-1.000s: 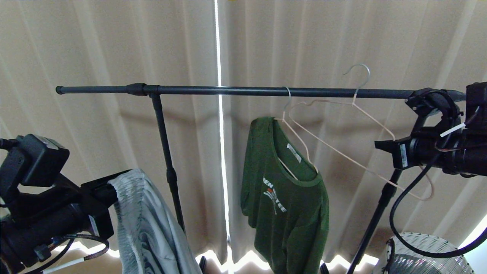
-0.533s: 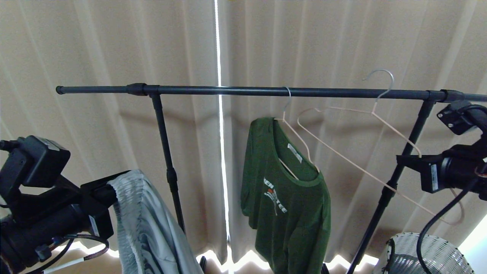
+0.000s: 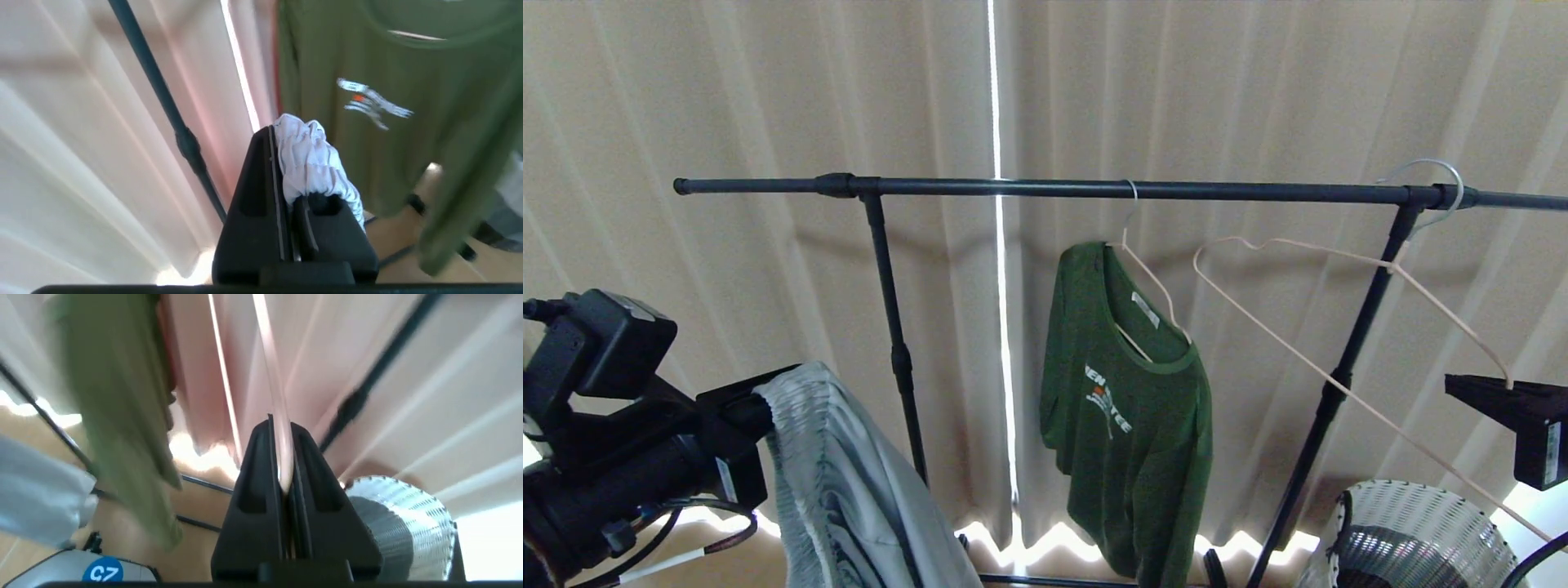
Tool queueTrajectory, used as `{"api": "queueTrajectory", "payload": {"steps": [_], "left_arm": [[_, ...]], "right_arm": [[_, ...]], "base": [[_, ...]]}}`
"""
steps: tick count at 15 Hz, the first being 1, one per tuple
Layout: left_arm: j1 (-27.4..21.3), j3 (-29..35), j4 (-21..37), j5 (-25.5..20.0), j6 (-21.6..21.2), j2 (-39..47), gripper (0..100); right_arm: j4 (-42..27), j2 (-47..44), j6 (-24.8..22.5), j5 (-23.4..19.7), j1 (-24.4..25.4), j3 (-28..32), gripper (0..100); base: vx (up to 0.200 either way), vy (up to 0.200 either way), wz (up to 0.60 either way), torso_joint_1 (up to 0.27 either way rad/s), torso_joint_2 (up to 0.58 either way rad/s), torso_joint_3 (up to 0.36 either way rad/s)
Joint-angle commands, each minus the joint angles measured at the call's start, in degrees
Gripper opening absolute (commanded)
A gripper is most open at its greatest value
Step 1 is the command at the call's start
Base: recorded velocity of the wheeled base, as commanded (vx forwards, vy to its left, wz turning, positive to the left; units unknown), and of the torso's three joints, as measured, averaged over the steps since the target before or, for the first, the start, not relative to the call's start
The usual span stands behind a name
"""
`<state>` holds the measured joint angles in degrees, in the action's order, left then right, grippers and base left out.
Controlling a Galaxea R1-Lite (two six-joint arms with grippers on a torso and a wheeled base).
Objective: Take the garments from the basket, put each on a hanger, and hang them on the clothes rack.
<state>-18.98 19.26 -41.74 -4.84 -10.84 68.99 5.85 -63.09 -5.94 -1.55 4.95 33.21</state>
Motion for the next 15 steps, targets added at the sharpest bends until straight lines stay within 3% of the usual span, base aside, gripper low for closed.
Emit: {"api": "queueTrajectory", "payload": {"steps": [1, 6, 11, 15], "left_arm": [[0.0, -0.01, -0.01, 0.01, 0.03, 0.18, 0], [0.96, 0.16, -0.1, 0.01, -0.15, 0.97, 0], [0.79, -1.07, -0.18, 0.01, -1.47, 0.18, 0], [1.31, -1.07, -0.18, 0.18, -1.64, -0.78, 0]], "right_arm": [[0.04, 1.39, 0.05, -0.03, -0.03, -1.04, 0], [0.21, 3.14, 0.31, -0.21, -0.12, -7.1, 0], [0.21, 4.81, 0.58, -0.21, -0.12, -9.3, 0], [0.21, 9.74, 0.75, -0.65, -1.35, -12.9, 0]], "base": [[-0.2, 0.0, 0.0, -0.012, 0.0, 0.002], [-0.2, 0.0, 0.0, 0.001, 0.0, 0.003], [-0.2, 0.0, 0.0, 0.007, 0.0, 0.0], [0.0, 0.0, 0.0, 0.0, 0.0, 0.0]]}}
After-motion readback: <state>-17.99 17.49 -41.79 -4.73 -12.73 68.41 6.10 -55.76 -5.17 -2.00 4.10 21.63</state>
